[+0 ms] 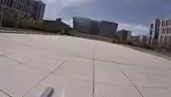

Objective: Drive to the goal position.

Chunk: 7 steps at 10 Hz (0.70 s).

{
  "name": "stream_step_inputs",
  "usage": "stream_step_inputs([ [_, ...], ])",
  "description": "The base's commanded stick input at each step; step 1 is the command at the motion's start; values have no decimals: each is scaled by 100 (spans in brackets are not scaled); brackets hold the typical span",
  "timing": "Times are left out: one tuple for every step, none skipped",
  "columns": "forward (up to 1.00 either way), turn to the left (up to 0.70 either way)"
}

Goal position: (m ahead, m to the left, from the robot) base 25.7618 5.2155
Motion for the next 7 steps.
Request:
stream_step_inputs([
  [50,0],
  [50,0],
  [50,0],
  [50,0],
  [50,0],
  [50,0],
  [50,0],
])
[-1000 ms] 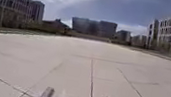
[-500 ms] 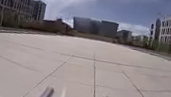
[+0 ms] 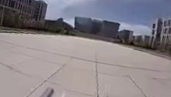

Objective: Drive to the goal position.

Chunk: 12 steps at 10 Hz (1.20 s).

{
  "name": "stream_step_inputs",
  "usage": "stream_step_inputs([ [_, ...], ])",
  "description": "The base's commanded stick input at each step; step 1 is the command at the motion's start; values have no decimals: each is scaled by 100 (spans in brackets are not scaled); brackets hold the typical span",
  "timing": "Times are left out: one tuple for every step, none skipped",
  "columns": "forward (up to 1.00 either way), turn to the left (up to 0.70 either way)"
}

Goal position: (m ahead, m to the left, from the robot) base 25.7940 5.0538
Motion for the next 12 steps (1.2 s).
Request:
stream_step_inputs([
  [50,0],
  [50,0],
  [50,0],
  [50,0],
  [50,0],
  [50,0],
  [50,0],
  [50,0],
  [50,0],
  [50,0],
  [50,0],
  [50,0],
])
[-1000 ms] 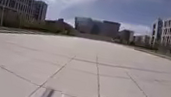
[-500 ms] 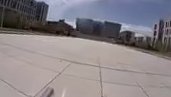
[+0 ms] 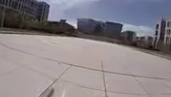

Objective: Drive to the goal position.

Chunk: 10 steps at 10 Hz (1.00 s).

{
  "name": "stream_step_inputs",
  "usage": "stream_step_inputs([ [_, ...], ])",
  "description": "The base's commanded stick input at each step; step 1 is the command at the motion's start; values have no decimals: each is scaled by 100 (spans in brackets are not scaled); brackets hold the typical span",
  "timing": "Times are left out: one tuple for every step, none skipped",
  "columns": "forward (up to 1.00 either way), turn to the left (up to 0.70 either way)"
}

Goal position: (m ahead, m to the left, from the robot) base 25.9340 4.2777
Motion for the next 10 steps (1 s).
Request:
stream_step_inputs([
  [50,0],
  [50,0],
  [50,0],
  [50,0],
  [50,0],
  [50,0],
  [50,0],
  [50,0],
  [50,0],
  [50,0],
])
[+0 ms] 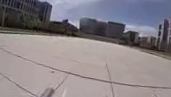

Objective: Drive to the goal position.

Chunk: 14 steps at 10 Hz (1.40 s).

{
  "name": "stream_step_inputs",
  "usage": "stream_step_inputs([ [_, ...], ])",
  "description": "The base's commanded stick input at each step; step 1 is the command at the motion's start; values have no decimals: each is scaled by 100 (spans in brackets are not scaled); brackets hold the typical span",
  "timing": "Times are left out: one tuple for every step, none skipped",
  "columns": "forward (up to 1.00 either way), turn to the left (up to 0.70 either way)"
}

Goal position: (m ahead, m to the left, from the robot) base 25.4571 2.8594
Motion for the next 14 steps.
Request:
stream_step_inputs([
  [50,0],
  [50,0],
  [50,0],
  [50,0],
  [50,0],
  [50,0],
  [50,0],
  [50,0],
  [50,0],
  [50,0],
  [50,0],
  [50,0],
  [50,0],
  [50,0],
])
